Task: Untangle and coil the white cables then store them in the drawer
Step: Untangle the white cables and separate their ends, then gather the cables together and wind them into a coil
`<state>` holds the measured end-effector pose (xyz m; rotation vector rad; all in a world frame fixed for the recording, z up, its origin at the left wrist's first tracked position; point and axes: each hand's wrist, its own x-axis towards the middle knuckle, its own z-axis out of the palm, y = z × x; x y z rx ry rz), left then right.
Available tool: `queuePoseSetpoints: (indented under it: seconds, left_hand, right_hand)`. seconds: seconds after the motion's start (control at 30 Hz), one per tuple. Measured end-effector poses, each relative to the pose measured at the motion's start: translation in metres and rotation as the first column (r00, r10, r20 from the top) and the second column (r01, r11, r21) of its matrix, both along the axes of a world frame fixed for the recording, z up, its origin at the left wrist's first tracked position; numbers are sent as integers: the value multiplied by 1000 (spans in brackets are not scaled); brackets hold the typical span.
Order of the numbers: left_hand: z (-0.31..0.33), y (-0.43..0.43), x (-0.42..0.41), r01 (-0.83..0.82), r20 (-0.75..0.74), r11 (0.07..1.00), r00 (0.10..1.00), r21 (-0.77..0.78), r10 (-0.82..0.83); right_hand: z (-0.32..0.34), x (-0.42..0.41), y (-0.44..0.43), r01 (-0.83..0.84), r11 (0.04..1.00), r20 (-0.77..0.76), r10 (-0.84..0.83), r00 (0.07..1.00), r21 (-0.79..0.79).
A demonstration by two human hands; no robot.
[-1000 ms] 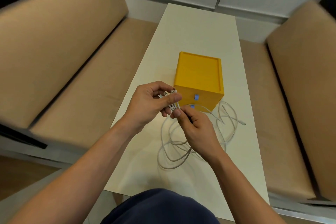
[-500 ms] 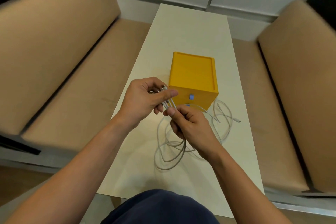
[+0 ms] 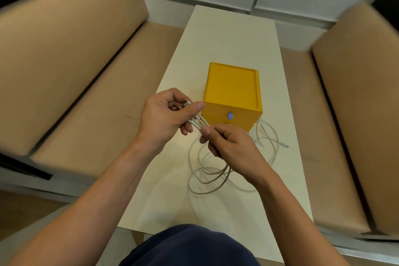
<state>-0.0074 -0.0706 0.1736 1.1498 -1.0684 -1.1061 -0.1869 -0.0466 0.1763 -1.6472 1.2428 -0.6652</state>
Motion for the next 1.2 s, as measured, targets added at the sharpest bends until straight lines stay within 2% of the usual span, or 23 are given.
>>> queuePoseSetpoints:
  seconds: [0.07,0.13,0.23,0.33,0.4,0.43,0.5,0.57,0.63,0.73,0.8,0.87,0.97,1.03,1.07,1.13,1.2]
  left_hand:
    - [2,0,1,18,-8,1000,1000,15,-18]
    - [3,0,7,114,-12,990,993,83,-113]
    - [5,1,21,313,130,929,931,200,-341]
    - [9,0,27,380,395,880,790,284,-469]
    - [14,-3,28,418,603,863,621,284,-500]
    - [17,-4,28,478,654,828,532,292,-538]
    - [24,-4,26,583,635,725,412,368,-654]
    - [27,-5,24,602,596,674,372,429,-712]
    - [25,-6,24,618,518,625,377,477,-768]
    - [19,-5,25,668,292,458,353,587,-889]
    - [15,-4,26,662,211,409,361,628,-908]
    - [14,-2,24,633,201,421,391,650,-898]
    - [12,4,20,595,249,462,407,658,-879]
    - [15,7,18,626,308,513,413,587,-857]
    - [19,9,19,662,295,532,444,528,-846]
    - [31,14,25,700,158,598,589,390,-793]
    - [48,20,40,670,-44,706,732,232,-680]
  right_hand:
    - [-1,-1,1,23,995,-54,-28,998,-96]
    - [-1,-3,1,11,988,-71,-22,997,-156]
    - [-1,-10,-2,-76,987,-134,56,989,-144]
    - [0,-17,-6,-172,978,-243,139,960,-121]
    - [1,-19,-7,-224,967,-291,182,939,-121]
    - [1,-19,-8,-235,964,-299,189,935,-125]
    - [2,-18,-9,-228,966,-287,184,940,-126]
    - [2,-19,-9,-230,964,-273,188,944,-133]
    - [1,-20,-8,-236,964,-239,203,949,-119]
    - [2,-21,-7,-261,965,-158,254,954,-25]
    - [3,-23,-7,-300,954,-133,299,945,10]
    - [2,-25,-7,-330,944,-187,323,928,-10]
    - [-6,-21,-10,-354,925,-398,275,875,-138]
    - [-15,-17,-17,-356,907,-523,197,829,-223]
    - [-23,-16,-20,-328,909,-528,151,835,-258]
    - [-42,-22,-26,-198,940,-384,81,920,-277]
    - [-62,-30,-25,-105,986,-132,88,987,-131]
